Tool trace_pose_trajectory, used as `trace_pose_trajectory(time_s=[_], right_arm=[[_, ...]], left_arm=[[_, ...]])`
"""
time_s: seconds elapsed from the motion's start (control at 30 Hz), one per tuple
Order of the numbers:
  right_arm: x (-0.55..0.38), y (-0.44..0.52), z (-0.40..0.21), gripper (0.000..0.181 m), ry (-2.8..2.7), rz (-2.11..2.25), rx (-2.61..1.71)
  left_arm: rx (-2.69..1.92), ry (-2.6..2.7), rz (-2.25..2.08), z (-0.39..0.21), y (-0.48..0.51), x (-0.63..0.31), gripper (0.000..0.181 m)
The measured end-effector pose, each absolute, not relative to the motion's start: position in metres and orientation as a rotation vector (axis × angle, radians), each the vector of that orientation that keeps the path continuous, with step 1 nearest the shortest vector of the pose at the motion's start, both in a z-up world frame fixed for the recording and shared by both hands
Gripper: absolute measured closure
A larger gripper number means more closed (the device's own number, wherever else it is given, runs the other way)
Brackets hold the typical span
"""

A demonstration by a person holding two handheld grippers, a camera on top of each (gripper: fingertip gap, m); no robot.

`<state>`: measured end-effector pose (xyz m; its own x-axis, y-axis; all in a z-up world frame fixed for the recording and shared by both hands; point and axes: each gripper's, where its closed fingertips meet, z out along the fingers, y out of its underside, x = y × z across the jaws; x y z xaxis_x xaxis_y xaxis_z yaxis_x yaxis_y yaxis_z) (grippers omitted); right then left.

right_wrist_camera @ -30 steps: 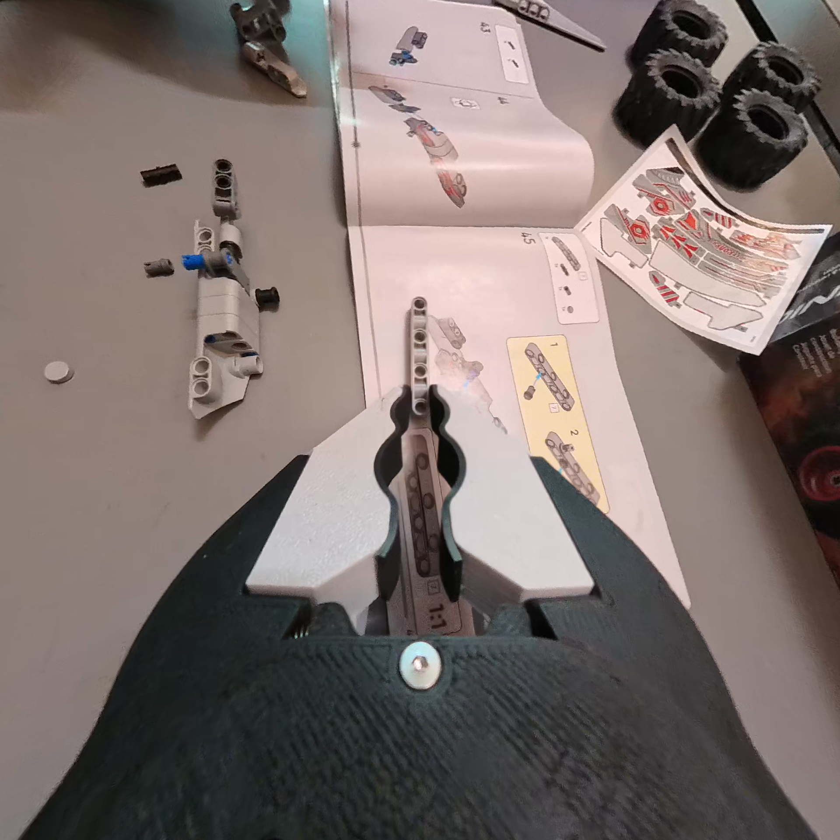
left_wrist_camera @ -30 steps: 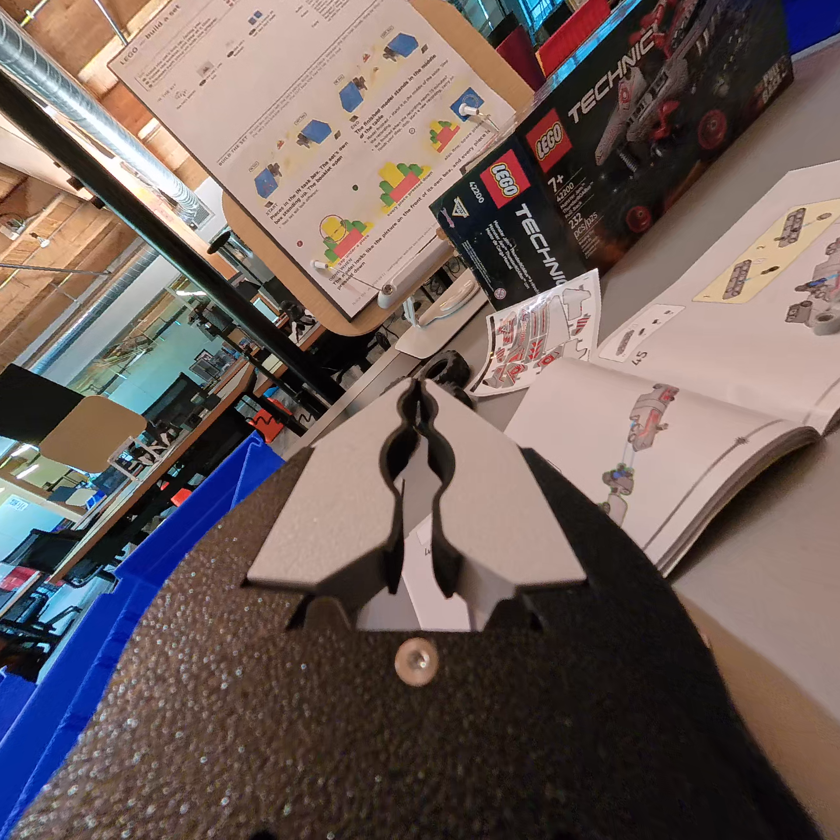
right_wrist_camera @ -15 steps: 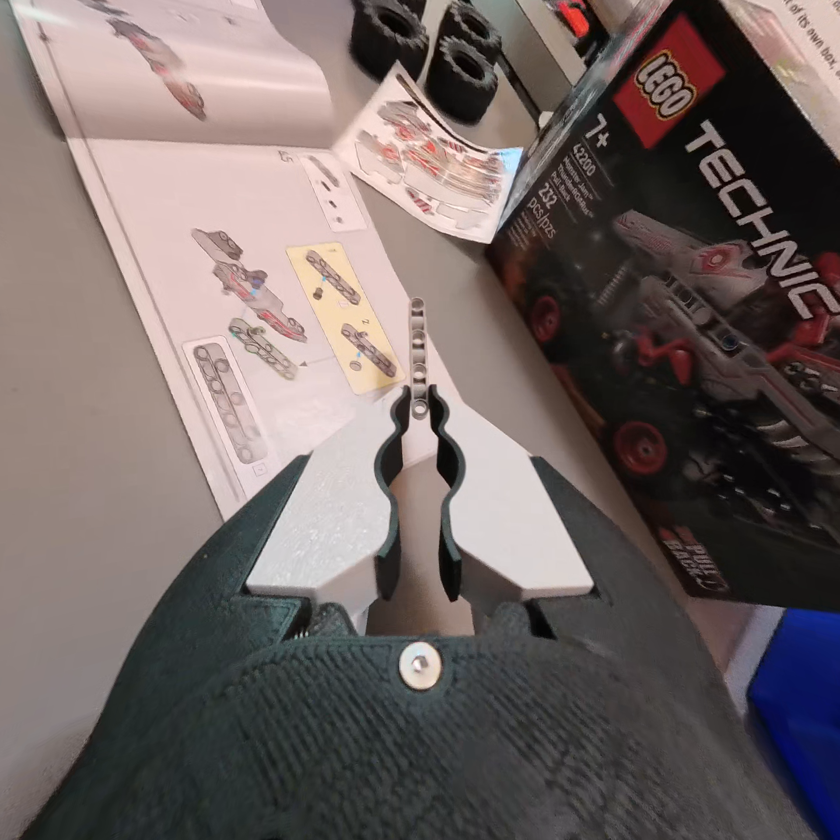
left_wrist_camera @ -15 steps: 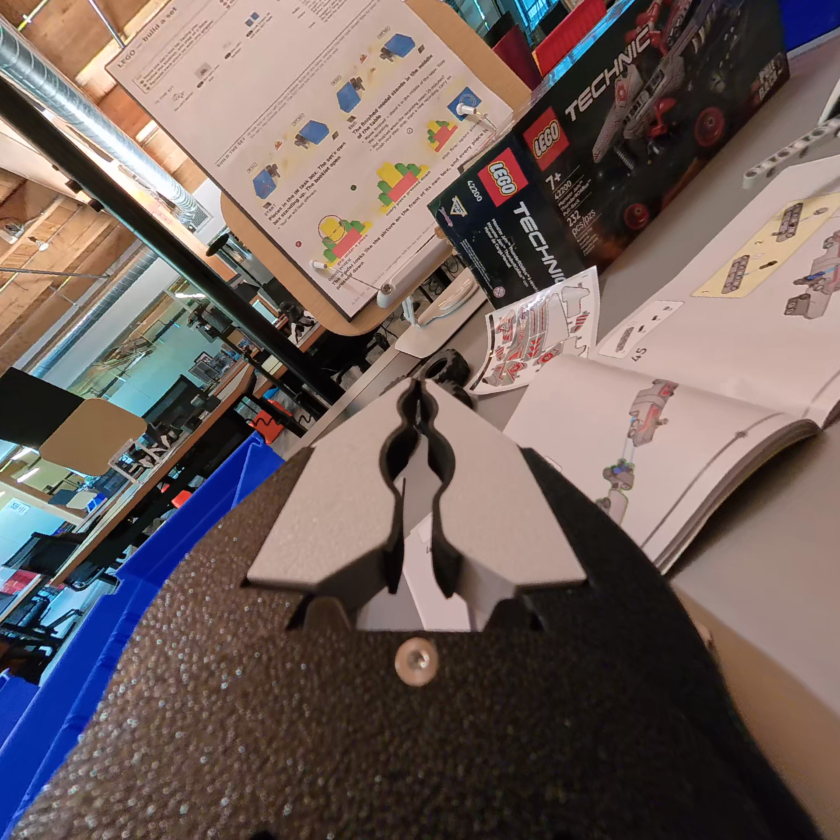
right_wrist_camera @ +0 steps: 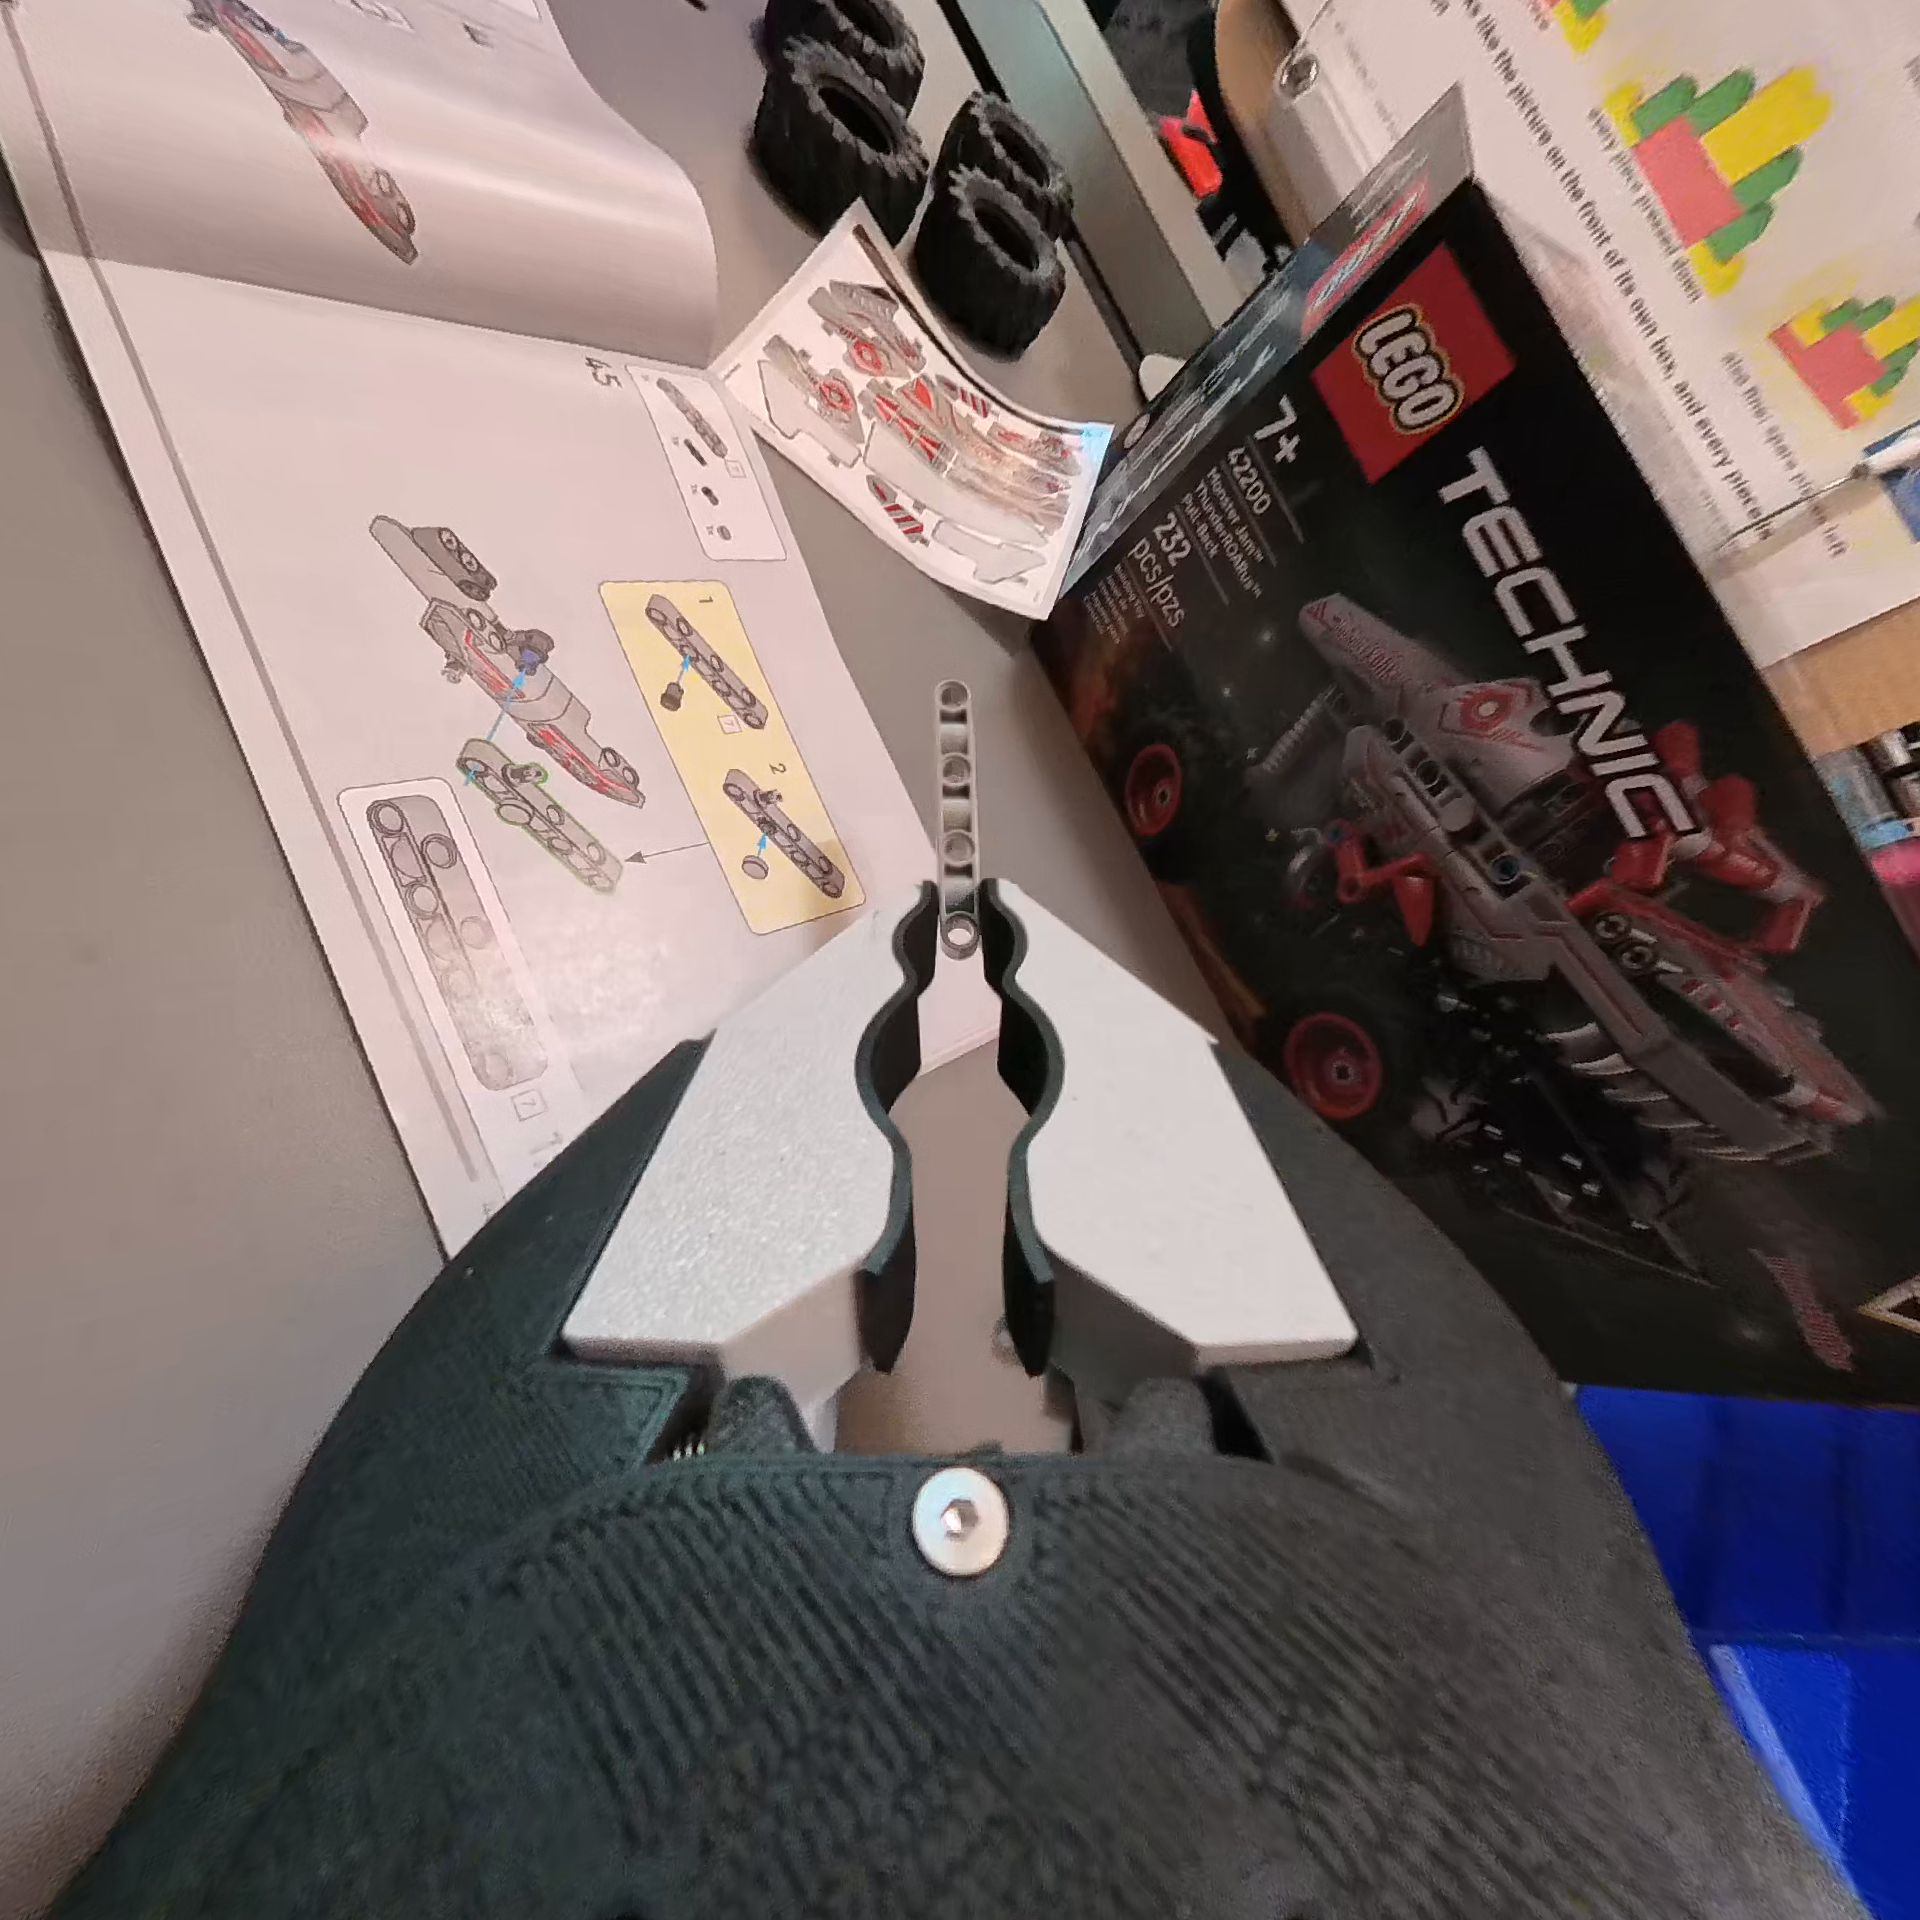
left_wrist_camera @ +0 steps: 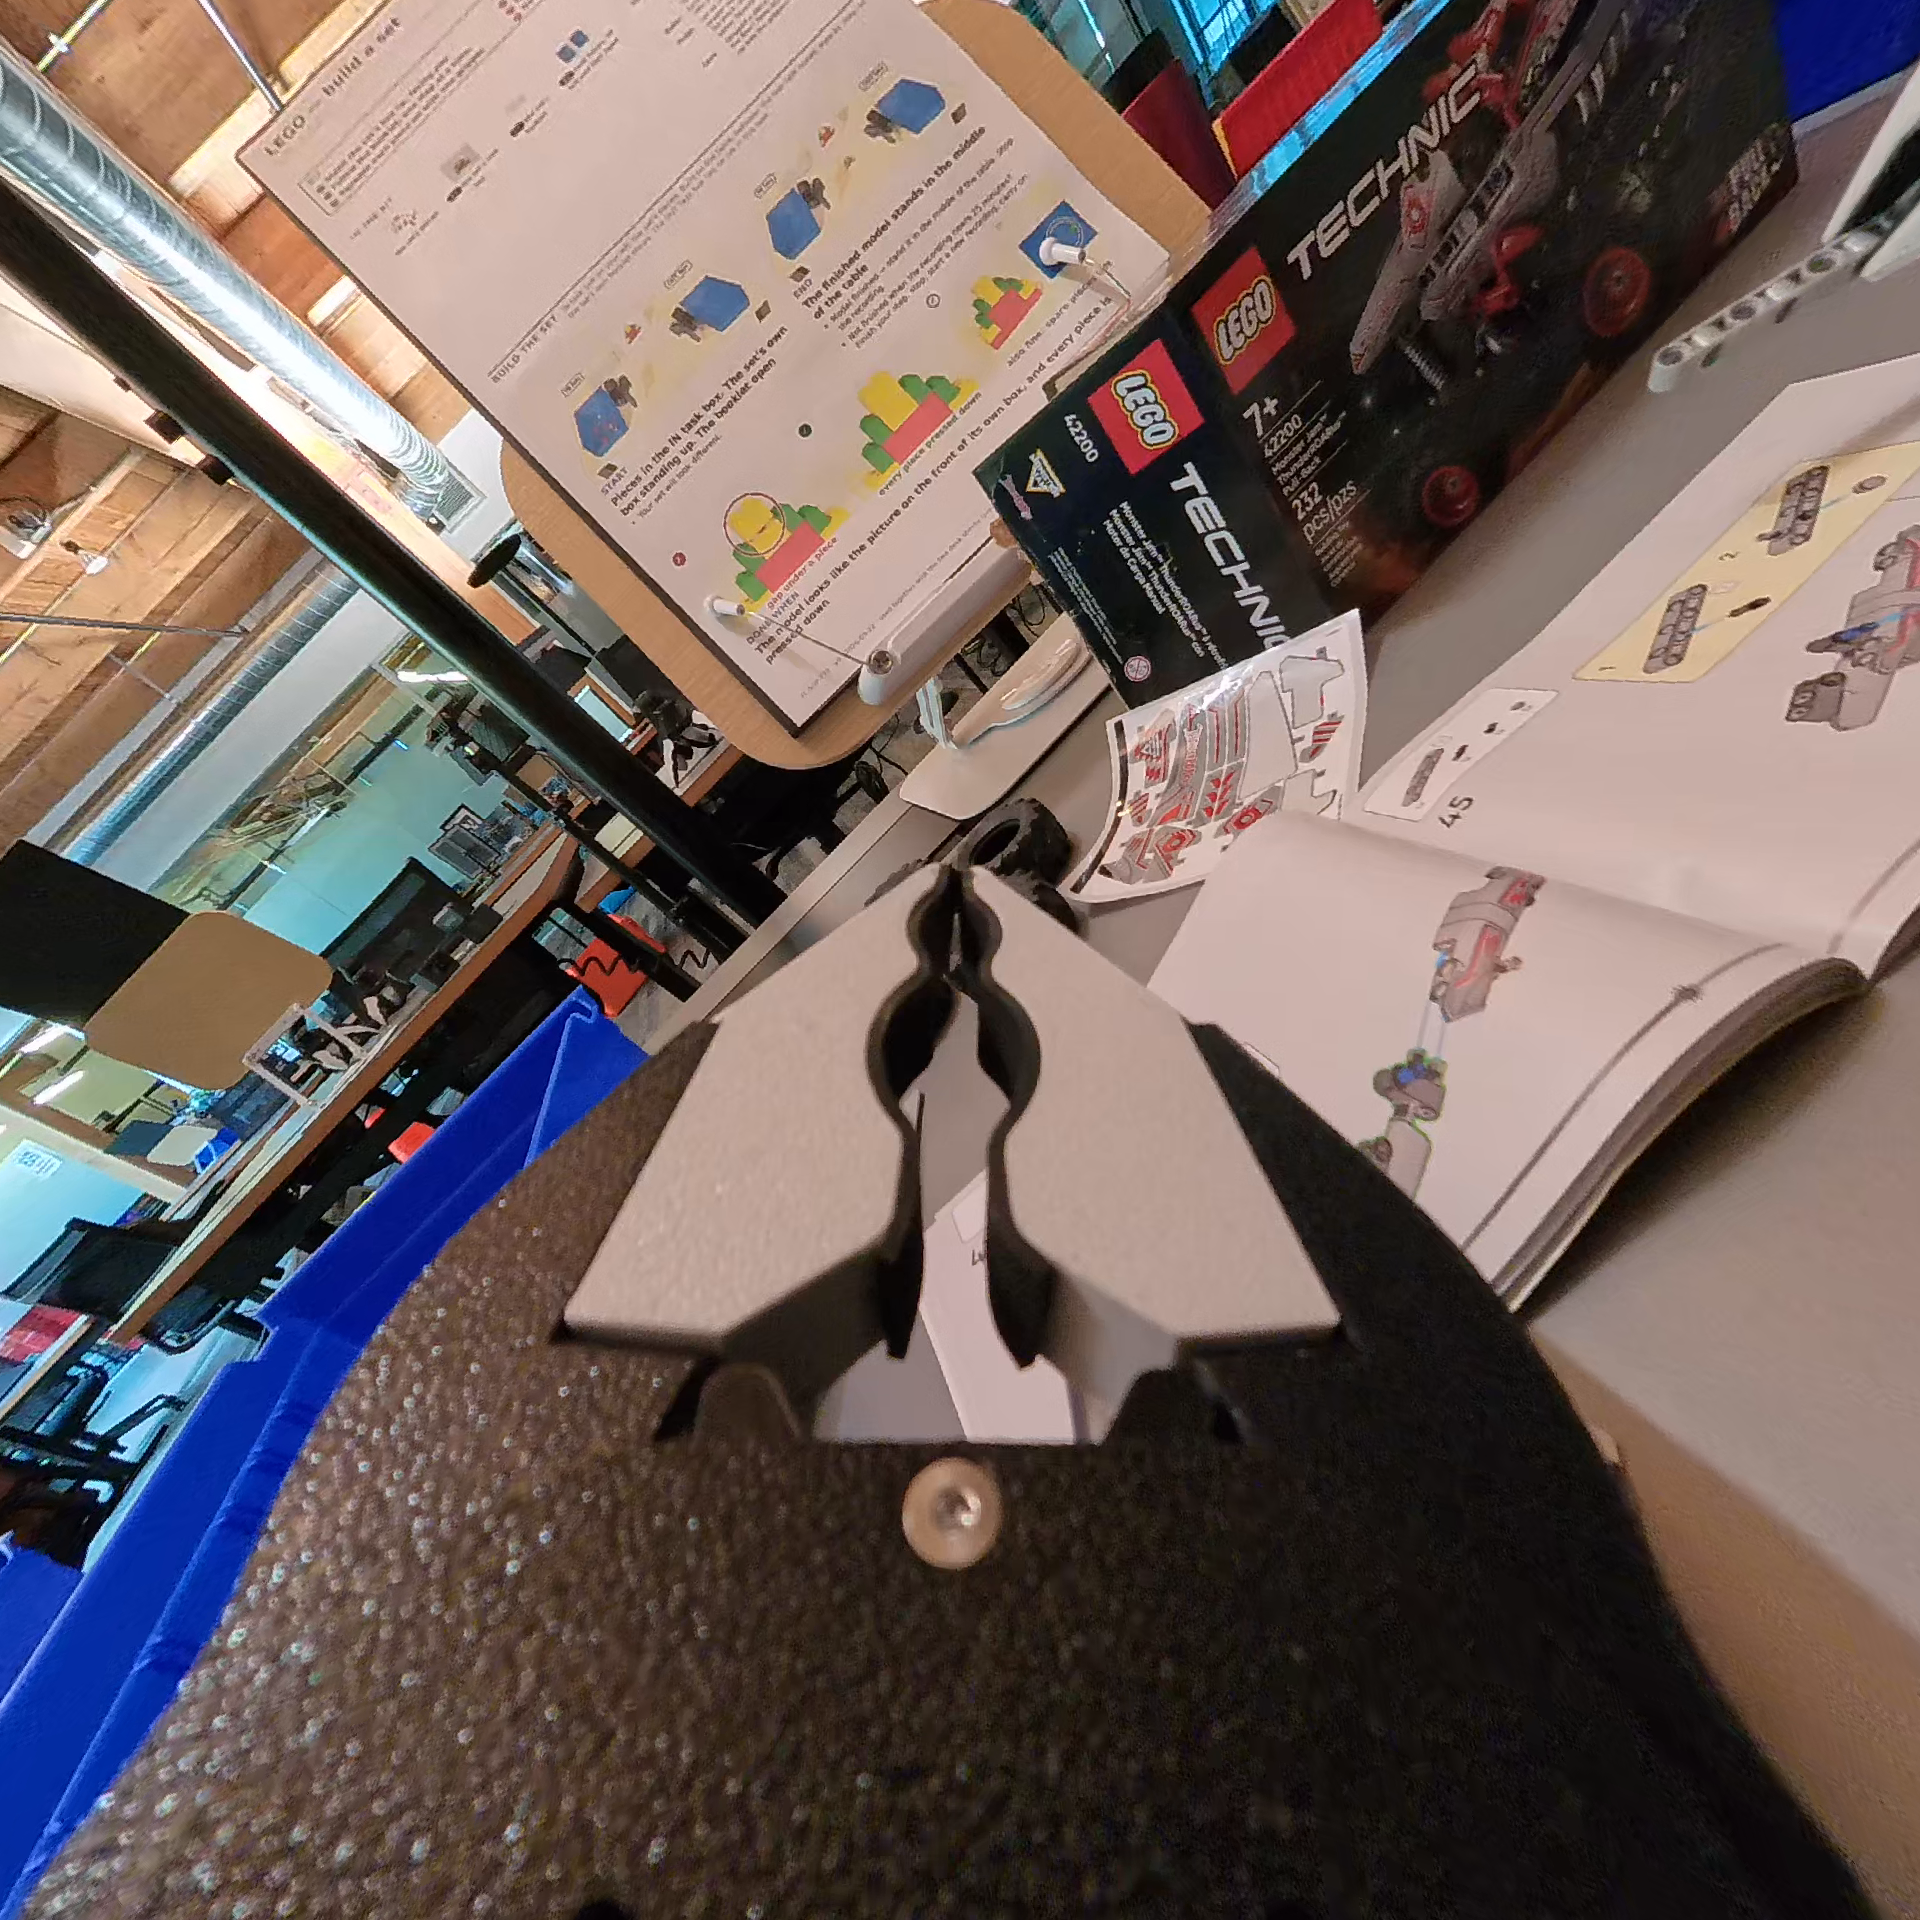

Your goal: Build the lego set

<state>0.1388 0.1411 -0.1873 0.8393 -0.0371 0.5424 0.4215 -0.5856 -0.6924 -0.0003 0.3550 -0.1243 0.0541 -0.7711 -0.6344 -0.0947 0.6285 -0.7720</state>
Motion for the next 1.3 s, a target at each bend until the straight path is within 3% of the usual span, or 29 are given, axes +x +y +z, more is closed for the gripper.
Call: trace_pose_trajectory(time_s=[0.03, 0.33, 0.5, 0.67, 0.73, 0.93, 1.3], right_arm=[[0.138, 0.143, -0.185, 0.175, -0.286, -0.652, -2.1], [0.118, 0.164, -0.17, 0.175, -0.437, -0.844, -1.966], [0.102, 0.159, -0.152, 0.175, -0.475, -0.987, -1.853], [0.052, 0.154, -0.14, 0.175, -0.65, -1.13, -1.736], [0.032, 0.153, -0.135, 0.175, -0.674, -1.133, -1.692], [-0.024, 0.147, -0.127, 0.175, -0.748, -1.075, -1.589], [-0.087, 0.122, -0.115, 0.175, -0.78, -0.928, -1.52]], left_arm=[[-0.779, 1.446, -0.603, -0.124, 0.355, -0.001, 0.181], [-0.836, 1.442, -0.714, -0.118, 0.346, -0.004, 0.181], [-1.002, 1.514, -1.023, -0.104, 0.301, -0.02, 0.181], [-1.282, 1.651, -1.607, -0.105, 0.209, -0.043, 0.164], [-1.375, 1.666, -1.711, -0.108, 0.191, -0.043, 0.151], [-1.518, 1.754, -1.848, -0.117, 0.162, -0.05, 0.137], [-1.419, 1.839, -1.829, -0.112, 0.13, -0.096, 0.165]])
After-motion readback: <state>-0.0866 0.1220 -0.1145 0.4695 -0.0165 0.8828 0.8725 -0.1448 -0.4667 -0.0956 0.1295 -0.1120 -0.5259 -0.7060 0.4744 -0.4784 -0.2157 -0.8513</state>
